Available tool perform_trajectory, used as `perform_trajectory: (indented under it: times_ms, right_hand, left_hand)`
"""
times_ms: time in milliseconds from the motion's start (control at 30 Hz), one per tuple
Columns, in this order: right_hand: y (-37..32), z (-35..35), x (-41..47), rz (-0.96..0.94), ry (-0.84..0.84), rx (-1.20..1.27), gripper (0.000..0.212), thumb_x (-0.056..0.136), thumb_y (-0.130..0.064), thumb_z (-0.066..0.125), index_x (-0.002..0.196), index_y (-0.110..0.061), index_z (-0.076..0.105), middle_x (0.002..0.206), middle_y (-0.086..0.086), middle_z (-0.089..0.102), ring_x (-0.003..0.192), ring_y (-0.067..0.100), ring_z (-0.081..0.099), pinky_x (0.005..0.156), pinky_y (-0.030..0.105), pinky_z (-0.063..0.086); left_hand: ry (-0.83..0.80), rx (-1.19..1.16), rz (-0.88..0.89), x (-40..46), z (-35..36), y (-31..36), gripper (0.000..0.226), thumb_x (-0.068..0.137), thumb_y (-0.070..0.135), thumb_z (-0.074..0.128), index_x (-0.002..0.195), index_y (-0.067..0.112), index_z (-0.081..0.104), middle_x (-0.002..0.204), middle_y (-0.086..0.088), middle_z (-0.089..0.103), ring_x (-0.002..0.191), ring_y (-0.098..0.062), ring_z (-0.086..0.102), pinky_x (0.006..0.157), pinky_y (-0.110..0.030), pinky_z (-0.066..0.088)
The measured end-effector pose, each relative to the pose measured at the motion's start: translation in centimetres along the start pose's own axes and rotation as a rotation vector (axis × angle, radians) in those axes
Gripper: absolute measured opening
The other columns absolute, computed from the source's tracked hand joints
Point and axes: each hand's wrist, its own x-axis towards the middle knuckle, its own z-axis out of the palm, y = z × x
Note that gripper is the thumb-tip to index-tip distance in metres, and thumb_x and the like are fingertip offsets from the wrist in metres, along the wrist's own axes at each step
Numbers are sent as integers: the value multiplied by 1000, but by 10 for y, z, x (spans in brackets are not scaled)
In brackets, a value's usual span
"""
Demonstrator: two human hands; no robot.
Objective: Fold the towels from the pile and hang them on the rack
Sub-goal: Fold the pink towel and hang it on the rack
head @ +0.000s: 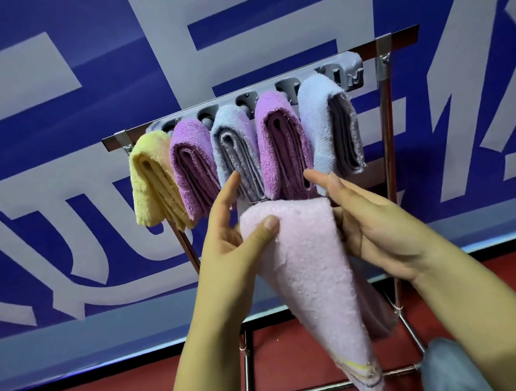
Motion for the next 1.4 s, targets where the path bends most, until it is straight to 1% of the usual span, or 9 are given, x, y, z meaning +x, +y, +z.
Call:
perform_trajectory:
  times_ms: [67,200,367,533,667,900,1100,1300,1400]
  right_hand:
    - [-1,-5,-2,-50,-19,-145,64,71,-44,61,132,-38,45,113,4,68,104,7,61,96,22,44]
    - [-6,-7,-4,-152,-23,-247,46,80,-7,58,119,-31,57,89,5,74,84,9,66,77,19,54]
    - [-1,-8,1,-188,68,-78,25,72,-16,61,93,-22,75,82,-1,73,73,7,64,64,18,54]
    - [6,-10,6,-132,84,22,29,77,-22,57,103,-20,71,88,0,69,84,8,58,75,17,50]
    - [4,-8,0,-182,-13,-238,39,76,-31,58,114,-30,63,112,-16,67,112,-3,55,102,17,39]
    - [-2,-15,-4,-301,25,-375,33,86,-1,58,101,-29,68,98,-18,72,96,-6,62,83,11,47]
    - [3,-9,-3,-381,54,-430,32,87,1,57,97,-27,69,94,-24,71,100,-8,61,85,7,42]
    - [-2,-9,-4,-466,44,-543,34,87,-7,59,108,-32,64,112,-24,66,110,-4,58,93,11,41]
    - [-7,-12,-7,-513,55,-567,39,86,-3,59,110,-35,61,113,-29,64,113,-5,56,96,12,41]
  left_hand:
    - [15,26,-7,2,4,0,67,75,8,65,132,39,48,106,-11,73,85,-18,70,69,-27,57]
    - [3,115,-8,7,7,-5,63,82,10,64,134,39,46,100,11,74,88,-11,70,71,-28,57]
    - [3,147,-39,6,6,-7,68,79,21,70,139,34,40,97,18,73,94,-5,68,83,-31,56]
    - [-20,110,-77,-3,4,-15,66,78,10,70,136,30,45,113,13,71,103,-9,67,84,-25,55]
    - [67,40,-11,1,6,-11,62,78,9,70,130,37,51,116,-11,69,102,-23,67,88,-36,55]
    - [6,103,31,5,14,-16,65,73,8,77,122,44,53,113,0,71,105,-20,67,87,-35,56]
    - [98,189,122,3,12,-18,54,72,15,76,116,40,57,112,-4,68,100,-17,67,82,-30,55]
    - [168,348,240,6,10,-14,47,72,22,76,106,49,60,116,8,65,112,-18,60,100,-48,47]
    - [133,286,273,8,16,-13,49,72,16,76,107,46,61,110,8,66,107,-15,62,94,-40,51]
